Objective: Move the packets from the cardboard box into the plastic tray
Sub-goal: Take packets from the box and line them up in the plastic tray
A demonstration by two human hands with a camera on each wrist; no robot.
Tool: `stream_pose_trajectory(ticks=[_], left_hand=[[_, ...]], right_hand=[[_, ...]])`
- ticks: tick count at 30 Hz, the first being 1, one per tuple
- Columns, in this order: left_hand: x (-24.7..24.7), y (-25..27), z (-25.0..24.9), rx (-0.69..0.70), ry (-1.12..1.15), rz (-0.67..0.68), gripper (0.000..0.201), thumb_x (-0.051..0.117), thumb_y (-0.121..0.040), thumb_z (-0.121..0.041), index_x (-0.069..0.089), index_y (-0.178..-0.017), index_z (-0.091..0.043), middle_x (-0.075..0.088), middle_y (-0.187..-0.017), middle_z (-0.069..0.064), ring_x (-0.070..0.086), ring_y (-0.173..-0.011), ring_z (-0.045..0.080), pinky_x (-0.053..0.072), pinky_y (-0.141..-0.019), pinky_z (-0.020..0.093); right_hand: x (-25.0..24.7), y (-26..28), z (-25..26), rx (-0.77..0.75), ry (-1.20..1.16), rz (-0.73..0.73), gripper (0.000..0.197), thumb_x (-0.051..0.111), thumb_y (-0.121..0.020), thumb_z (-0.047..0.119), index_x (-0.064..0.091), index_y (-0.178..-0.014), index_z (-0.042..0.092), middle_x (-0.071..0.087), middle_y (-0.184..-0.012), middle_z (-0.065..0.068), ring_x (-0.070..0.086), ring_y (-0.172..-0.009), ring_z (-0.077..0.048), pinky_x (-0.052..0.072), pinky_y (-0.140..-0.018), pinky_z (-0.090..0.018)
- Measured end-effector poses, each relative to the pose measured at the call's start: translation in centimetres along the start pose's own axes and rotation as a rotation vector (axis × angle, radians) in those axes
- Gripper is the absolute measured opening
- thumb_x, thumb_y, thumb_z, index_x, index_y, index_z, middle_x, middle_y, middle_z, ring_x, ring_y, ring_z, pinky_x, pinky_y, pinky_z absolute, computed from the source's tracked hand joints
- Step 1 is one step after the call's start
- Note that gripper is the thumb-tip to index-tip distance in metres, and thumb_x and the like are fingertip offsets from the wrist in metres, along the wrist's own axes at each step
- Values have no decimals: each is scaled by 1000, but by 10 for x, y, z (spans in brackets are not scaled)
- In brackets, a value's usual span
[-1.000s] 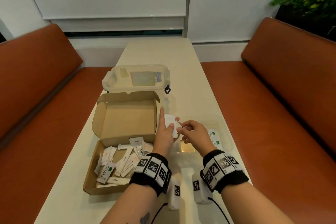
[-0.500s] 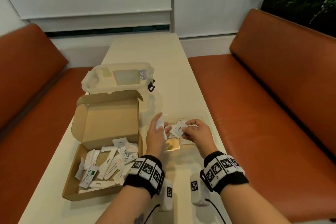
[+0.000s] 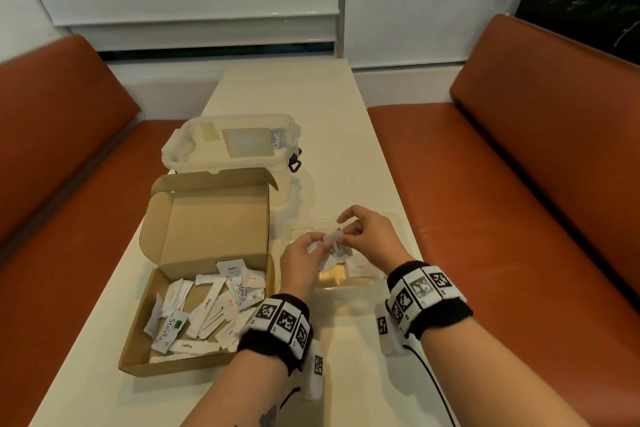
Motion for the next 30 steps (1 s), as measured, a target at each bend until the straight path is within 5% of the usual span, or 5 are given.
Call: stream_pose_trajectory(ticks=[4,8,11,17,30], left_hand=[[-5,-3,7,-39,114,-81,12,64,-89,-26,69,-97,-19,69,-102,5,62,-91,21,50,-80,34],[-9,-6,13,-10,156,-118,12,60,-91,-25,68,-87,-32,71,-94,-2,65,-93,16,50,-81,31],[-14,-7,16,2,175,-172,25,50,-96,-21,63,-89,-41,70,-98,-10,63,-97,2,47,-83,21],[-16,-6,23,-6,210,-169,27,44,-99,-18,62,-105,-37,64,-99,-19,61,-105,0,48,-95,26],[-16,-7,28,23,187,-153,28,46,-98,-14,64,-118,-23,66,-116,-4,62,-104,3,49,-96,28]], right_hand=[[11,-1,-10,89,-53,6,19,74,-78,16,63,-93,15,70,-77,-6,63,-70,-12,51,-70,-26],[12,-5,-19,84,-35,-76,5,71,-81,12,71,-86,12,69,-75,-2,61,-69,-10,45,-66,-20],[16,-15,-18,39,266,-13,15,62,-88,13,74,-93,6,71,-90,-8,63,-83,-17,47,-75,-22],[40,-24,-17,-60,719,144,29,43,-97,9,70,-107,9,69,-108,-8,60,-102,-23,45,-94,-29],[58,-18,-28,-161,814,51,19,51,-91,15,63,-106,11,60,-106,-6,51,-102,-26,43,-78,-33]])
Point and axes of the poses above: each hand's wrist, its own y-axis away from the middle knuckle, its own x-axis out of the palm, z = x × y, the point moved 3 cm from there along -y, towards the middle knuckle
